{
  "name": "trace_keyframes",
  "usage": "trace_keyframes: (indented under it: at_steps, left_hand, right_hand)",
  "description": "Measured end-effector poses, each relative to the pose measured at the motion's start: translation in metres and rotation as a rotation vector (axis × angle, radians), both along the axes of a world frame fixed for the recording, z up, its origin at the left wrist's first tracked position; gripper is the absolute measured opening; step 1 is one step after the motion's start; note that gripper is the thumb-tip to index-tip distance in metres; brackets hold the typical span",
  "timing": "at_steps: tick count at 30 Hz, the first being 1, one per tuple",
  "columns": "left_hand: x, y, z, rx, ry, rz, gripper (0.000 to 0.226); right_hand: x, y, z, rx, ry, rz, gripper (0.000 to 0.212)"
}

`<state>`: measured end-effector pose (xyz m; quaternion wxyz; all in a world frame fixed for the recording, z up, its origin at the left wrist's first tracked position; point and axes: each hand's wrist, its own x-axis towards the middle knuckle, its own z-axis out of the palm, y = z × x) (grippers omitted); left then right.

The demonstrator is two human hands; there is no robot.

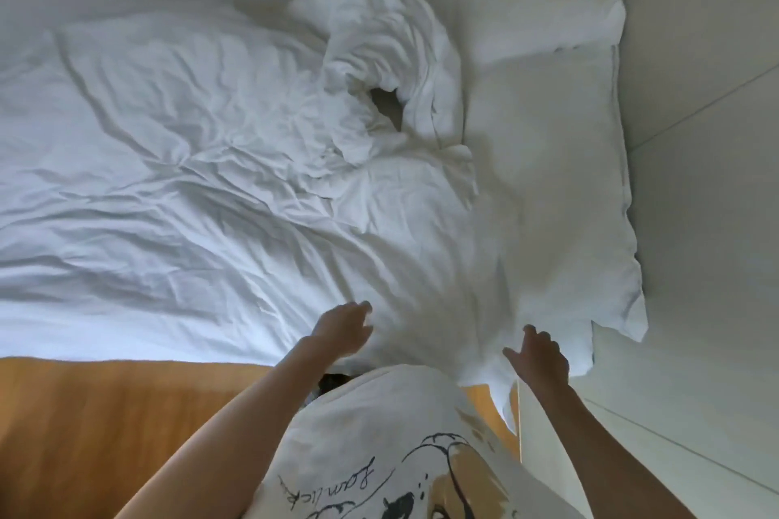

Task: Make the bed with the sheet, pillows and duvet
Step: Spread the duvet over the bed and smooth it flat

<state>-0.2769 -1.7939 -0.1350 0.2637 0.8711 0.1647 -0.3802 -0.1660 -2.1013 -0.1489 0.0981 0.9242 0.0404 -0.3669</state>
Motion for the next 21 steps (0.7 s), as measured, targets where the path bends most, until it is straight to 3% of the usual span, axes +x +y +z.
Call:
trace_keyframes:
  at_steps: [10, 16, 21]
  left_hand:
    - [-0.109, 0.123, 0.033, 0.105, -0.103, 0.480, 0.034]
    - [-0.230, 0.202, 0.034, 0.103, -0.160, 0.687, 0.036]
    - [-0.376, 0.284, 0.051, 0.139, -0.276, 0.871, 0.036]
  right_hand:
    - [-0.022, 0.161, 0.025, 0.282, -0.023, 0.237, 0.041]
    - [-0.113, 0.307, 0.036, 0.387, 0.039, 0.499, 0.044]
    - [-0.223, 0.441, 0.052, 0.450, 0.139, 0.648, 0.042]
